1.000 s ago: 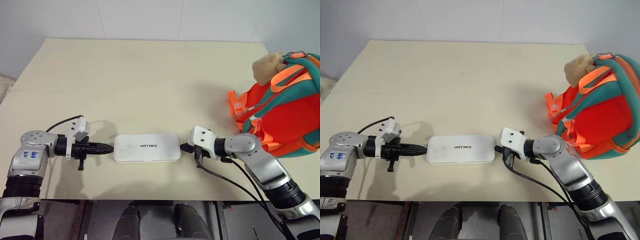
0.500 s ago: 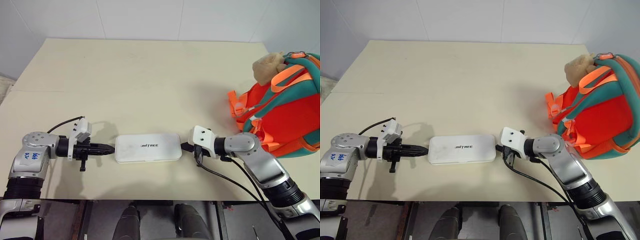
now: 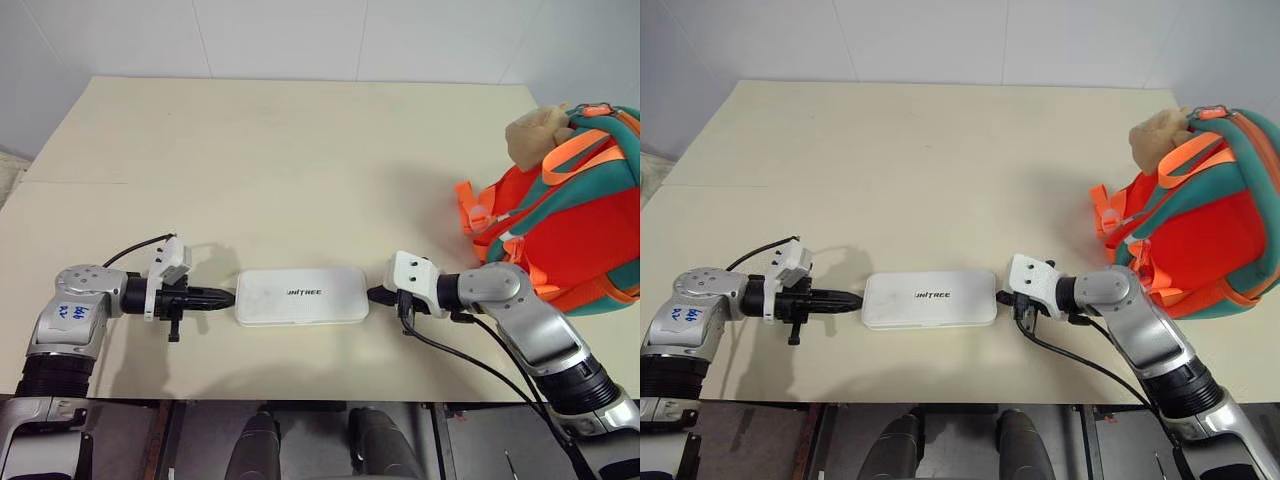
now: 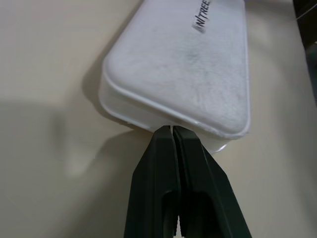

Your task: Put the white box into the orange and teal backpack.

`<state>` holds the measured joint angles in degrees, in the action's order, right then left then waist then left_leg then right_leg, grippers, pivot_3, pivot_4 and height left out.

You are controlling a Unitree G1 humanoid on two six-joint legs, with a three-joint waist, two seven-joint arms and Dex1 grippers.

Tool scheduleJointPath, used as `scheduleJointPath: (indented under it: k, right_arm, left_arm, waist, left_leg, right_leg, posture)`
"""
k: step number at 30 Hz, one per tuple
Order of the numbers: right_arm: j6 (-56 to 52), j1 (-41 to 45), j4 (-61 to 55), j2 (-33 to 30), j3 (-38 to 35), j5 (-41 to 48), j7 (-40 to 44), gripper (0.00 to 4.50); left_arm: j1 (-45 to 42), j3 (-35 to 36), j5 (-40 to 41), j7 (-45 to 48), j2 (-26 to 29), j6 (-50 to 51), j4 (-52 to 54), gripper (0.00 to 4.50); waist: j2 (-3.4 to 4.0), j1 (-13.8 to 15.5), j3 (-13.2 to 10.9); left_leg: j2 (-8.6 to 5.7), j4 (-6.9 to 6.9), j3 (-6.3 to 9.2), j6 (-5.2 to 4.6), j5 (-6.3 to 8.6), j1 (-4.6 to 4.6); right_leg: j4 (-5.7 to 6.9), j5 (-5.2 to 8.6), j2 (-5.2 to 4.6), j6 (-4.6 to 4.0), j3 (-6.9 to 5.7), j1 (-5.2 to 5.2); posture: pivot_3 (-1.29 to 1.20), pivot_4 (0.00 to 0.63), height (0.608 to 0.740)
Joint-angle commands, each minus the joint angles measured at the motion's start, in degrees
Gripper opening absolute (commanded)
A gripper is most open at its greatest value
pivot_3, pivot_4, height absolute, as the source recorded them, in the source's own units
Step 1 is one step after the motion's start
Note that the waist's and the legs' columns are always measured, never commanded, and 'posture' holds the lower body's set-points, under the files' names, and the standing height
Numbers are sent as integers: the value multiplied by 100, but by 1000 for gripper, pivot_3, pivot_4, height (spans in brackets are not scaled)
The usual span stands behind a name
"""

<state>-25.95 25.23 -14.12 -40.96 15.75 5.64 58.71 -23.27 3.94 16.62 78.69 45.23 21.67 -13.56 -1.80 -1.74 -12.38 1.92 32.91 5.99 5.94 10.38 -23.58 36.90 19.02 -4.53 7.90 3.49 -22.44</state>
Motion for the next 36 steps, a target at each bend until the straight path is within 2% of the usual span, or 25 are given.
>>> scheduleJointPath:
  k: [1, 6, 9, 15, 20, 21, 31, 36]
  right_arm:
    - [323, -79, -89, -242, -219, -60, 31, 0]
    - [351, -106, -9, -426, -308, -91, 24, 0]
    - [275, -34, 40, -442, -459, 21, 18, 545]
    - [342, -23, -7, -409, -537, 58, 59, 2565]
    - [464, 34, 153, -183, -387, -50, -74, 4330]
    - [470, 33, 159, -149, -364, -63, -90, 4500]
    - [834, 81, 441, -19, -246, -275, -172, 4500]
    - [1179, 234, 801, 97, -82, -529, -190, 4500]
  left_arm:
    - [118, 86, 54, -133, 211, 105, 175, 66]
    - [312, 259, 146, -435, 335, 267, 304, 66]
    - [295, 483, 136, -880, 419, 590, 342, 638]
    - [177, 1275, 887, -1536, 341, 1660, 904, 2466]
    - [684, 1580, 1397, -1760, 287, 2392, 1341, 4051]
    - [786, 1648, 1513, -1809, 278, 2571, 1376, 4373]
    - [942, 2180, 2822, -2139, 280, 4748, 1146, 4471]
    - [798, 2239, 3114, -2379, 162, 5277, 872, 4471]
  waist:
    - [0, -3, 0]
    - [0, -1, 0]
    - [0, 3, 0]
    - [0, 0, 0]
    - [1, -27, 0]
    - [1, -42, 0]
    - [0, -3, -1]
    - [0, -3, 0]
  left_leg:
    - [0, 0, 0, 0, 0, 0]
    - [1, -1, -1, -1, 2, 0]
    - [1, -1, -2, -1, 2, -1]
    - [1, -1, -2, -1, 3, -1]
    - [1, -1, -4, 1, 7, 0]
    - [1, -1, -5, 0, 8, 2]
    - [2, 3, -5, -2, 10, 2]
    - [2, 3, -5, -2, 10, 3]
  right_leg:
    - [-1, 0, 0, 0, 0, 0]
    - [-2, 1, -1, -2, 1, -2]
    - [-3, 1, -1, -2, 1, -2]
    - [-4, 1, -1, -2, 1, -1]
    - [-4, 1, -1, -1, 4, -1]
    - [-3, 1, -1, -1, 5, -1]
    - [-3, 3, -1, -4, 4, 0]
    - [-4, 2, -1, -4, 4, -1]
  posture:
    - [0, 150, 740]
    - [0, 150, 740]
    - [0, 150, 740]
    - [0, 150, 740]
    - [0, 150, 740]
    - [0, 150, 740]
    - [0, 150, 740]
    - [0, 150, 740]
